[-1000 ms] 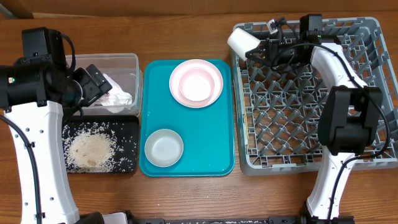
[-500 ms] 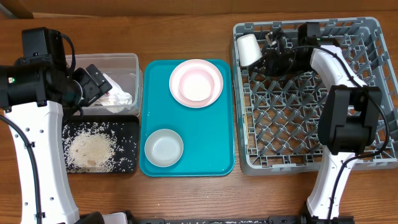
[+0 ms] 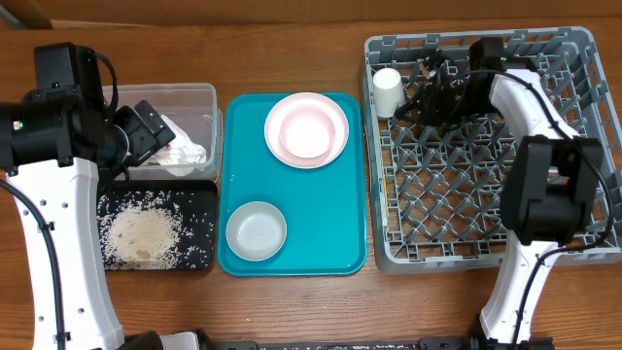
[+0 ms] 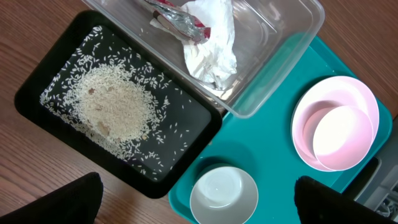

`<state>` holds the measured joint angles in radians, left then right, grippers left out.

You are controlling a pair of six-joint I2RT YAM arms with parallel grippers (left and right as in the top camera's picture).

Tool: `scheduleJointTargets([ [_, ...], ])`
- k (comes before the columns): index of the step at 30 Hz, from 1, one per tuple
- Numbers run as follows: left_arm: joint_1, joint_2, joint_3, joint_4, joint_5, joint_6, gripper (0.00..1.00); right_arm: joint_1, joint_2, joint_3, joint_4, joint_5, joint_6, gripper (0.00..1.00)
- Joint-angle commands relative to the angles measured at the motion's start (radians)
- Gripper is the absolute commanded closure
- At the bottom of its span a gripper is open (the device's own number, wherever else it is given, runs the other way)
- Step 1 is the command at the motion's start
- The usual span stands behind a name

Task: Sort waste into correct bins and load items into the dishwasher
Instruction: 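Open the right gripper and move it back toward the teal tray, then lower the right gripper and grasp the pink bowl on the plate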

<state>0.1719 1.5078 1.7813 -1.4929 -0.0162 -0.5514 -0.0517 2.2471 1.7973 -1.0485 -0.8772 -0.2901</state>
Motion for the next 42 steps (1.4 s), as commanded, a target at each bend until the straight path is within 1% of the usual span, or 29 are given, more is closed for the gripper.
scheduleJointTargets([
  [1, 0.005, 0.004, 0.015, 0.002, -0.010, -0.003, 0.00, -0.006, -0.143, 0.041, 0.002, 0.153, 0.091, 0.94],
  [5, 0.005, 0.004, 0.015, 0.002, -0.010, -0.002, 0.00, 0.007, -0.225, 0.040, 0.001, 0.301, 0.204, 0.94],
  [8, 0.005, 0.004, 0.015, 0.002, -0.010, -0.002, 0.00, 0.035, -0.278, 0.040, -0.002, 0.458, 0.278, 0.94],
  [10, 0.005, 0.004, 0.015, 0.002, -0.010, -0.003, 0.00, 0.063, -0.307, 0.040, -0.002, 0.555, 0.320, 0.91],
  [13, 0.005, 0.004, 0.015, 0.002, -0.010, -0.002, 0.00, 0.114, -0.335, 0.040, -0.002, 0.634, 0.329, 0.91],
  [18, 0.005, 0.004, 0.015, 0.002, -0.010, -0.002, 0.00, 0.233, -0.340, 0.040, -0.002, 0.699, 0.328, 0.88],
  [24, 0.005, 0.004, 0.015, 0.002, -0.010, -0.003, 0.00, 0.409, -0.339, 0.039, 0.020, 0.826, 0.328, 0.87],
  [27, 0.005, 0.004, 0.015, 0.002, -0.010, -0.002, 0.00, 0.494, -0.337, 0.035, 0.042, 0.852, 0.328, 0.85],
  [32, 0.005, 0.004, 0.015, 0.002, -0.010, -0.003, 0.00, 0.613, -0.314, 0.034, 0.074, 0.851, 0.329, 0.80],
  [36, 0.005, 0.004, 0.015, 0.002, -0.010, -0.003, 0.00, 0.677, -0.297, 0.018, 0.105, 0.850, 0.329, 0.77],
  [40, 0.005, 0.004, 0.015, 0.002, -0.010, -0.002, 0.00, 0.729, -0.272, -0.015, 0.150, 0.850, 0.329, 0.72],
  [42, 0.005, 0.004, 0.015, 0.002, -0.010, -0.003, 0.00, 0.748, -0.249, -0.019, 0.159, 0.850, 0.328, 0.71],
])
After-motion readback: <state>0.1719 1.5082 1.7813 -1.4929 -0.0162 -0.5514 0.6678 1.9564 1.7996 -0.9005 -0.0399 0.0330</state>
